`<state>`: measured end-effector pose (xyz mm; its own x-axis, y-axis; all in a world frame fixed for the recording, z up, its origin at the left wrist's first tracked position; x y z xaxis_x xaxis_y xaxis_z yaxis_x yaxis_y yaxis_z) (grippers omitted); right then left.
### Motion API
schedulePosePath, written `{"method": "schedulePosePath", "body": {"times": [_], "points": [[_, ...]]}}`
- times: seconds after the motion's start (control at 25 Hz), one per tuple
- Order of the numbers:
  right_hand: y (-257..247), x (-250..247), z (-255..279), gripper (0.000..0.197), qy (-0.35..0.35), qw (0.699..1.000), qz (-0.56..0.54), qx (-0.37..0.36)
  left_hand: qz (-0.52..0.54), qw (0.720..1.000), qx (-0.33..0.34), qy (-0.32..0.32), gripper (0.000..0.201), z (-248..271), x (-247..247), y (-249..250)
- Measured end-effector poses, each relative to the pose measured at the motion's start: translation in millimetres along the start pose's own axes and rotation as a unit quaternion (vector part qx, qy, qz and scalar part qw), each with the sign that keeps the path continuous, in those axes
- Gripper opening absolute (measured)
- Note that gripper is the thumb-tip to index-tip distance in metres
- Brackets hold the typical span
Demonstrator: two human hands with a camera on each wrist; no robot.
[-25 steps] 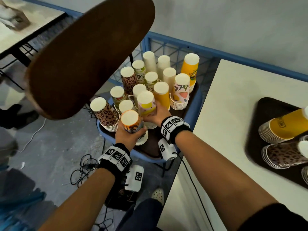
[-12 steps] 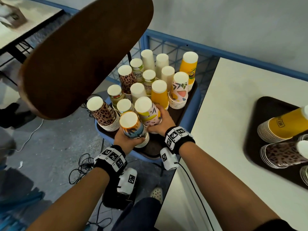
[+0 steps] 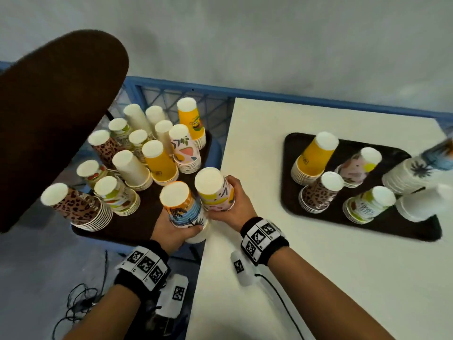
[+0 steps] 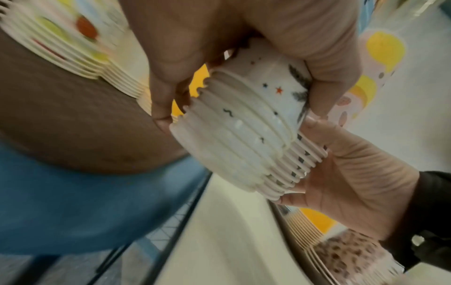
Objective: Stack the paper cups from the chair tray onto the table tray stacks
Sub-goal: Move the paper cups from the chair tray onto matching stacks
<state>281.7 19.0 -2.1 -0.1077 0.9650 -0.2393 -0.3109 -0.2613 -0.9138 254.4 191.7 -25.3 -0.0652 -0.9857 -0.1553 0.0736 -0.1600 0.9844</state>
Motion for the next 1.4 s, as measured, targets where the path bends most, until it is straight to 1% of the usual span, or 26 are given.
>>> {"method": "schedulePosePath", "body": {"times": [0.04, 0.12, 0.24, 0.36, 0.44, 0.48, 0.56, 0.64, 0.72, 0.8, 0.88, 1.0, 1.12, 1.2, 1.28, 1.4], "points": [[3, -24, 9, 0.081, 0.02, 1.0, -0.011, -0.006, 0.002, 1.0, 0.006, -0.016, 0.102, -1, 22, 9], [9, -78, 30, 0.08, 0.061, 0.998, -0.028, -0.017, 0.008, 0.999, 0.027, -0.042, 0.105, -3, 69, 27], [14, -154, 62, 0.076, 0.096, 0.993, -0.061, -0.043, 0.028, 0.995, 0.05, -0.078, 0.098, 0, 137, 51], [20, -230, 97, 0.078, 0.131, 0.986, -0.081, -0.064, 0.036, 0.989, 0.075, -0.124, 0.092, 8, 212, 82], [25, -277, 114, 0.078, 0.155, 0.981, -0.091, -0.078, 0.045, 0.984, 0.097, -0.143, 0.081, 12, 259, 109], [26, -298, 121, 0.078, 0.168, 0.977, -0.096, -0.083, 0.049, 0.982, 0.106, -0.145, 0.077, 13, 280, 121], [23, -336, 127, 0.081, 0.204, 0.97, -0.099, -0.088, 0.054, 0.982, 0.12, -0.136, 0.079, 10, 309, 141], [20, -372, 126, 0.083, 0.223, 0.962, -0.118, -0.107, 0.066, 0.984, 0.12, -0.11, 0.078, 4, 331, 155], [18, -400, 117, 0.086, 0.235, 0.96, -0.118, -0.097, 0.081, 0.987, 0.111, -0.08, 0.073, -5, 344, 165], [13, -420, 101, 0.081, 0.242, 0.961, -0.1, -0.083, 0.085, 0.988, 0.115, -0.062, 0.072, -13, 351, 174], [8, -430, 80, 0.08, 0.233, 0.966, -0.095, -0.065, 0.084, 0.988, 0.118, -0.052, 0.076, -21, 351, 178], [-4, -435, 43, 0.08, 0.207, 0.975, -0.066, -0.046, 0.081, 0.99, 0.115, -0.028, 0.085, -35, 344, 179], [-4, -433, 12, 0.082, 0.177, 0.983, -0.042, -0.035, 0.081, 0.989, 0.123, -0.025, 0.084, -47, 339, 180], [14, -431, -6, 0.082, 0.17, 0.985, -0.018, 0.005, 0.082, 0.989, 0.122, -0.034, 0.082, -54, 339, 177], [41, -426, -20, 0.08, 0.158, 0.985, 0.028, 0.061, 0.088, 0.988, 0.118, -0.046, 0.079, -58, 342, 171], [77, -412, -35, 0.079, 0.099, 0.971, 0.166, 0.138, 0.089, 0.987, 0.116, -0.064, 0.077, -61, 352, 167]]}}
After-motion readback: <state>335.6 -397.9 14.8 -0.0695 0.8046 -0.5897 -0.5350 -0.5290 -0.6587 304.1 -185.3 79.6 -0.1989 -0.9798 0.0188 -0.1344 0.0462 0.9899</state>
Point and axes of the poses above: each hand's wrist, its own z-axis away from the middle knuckle, its own x-axis out of the palm, y = z × x, the point moved 10 cm from there along -z, towards the middle knuckle, and after that the axes turned 10 degrees about x, right-handed, at the moved point
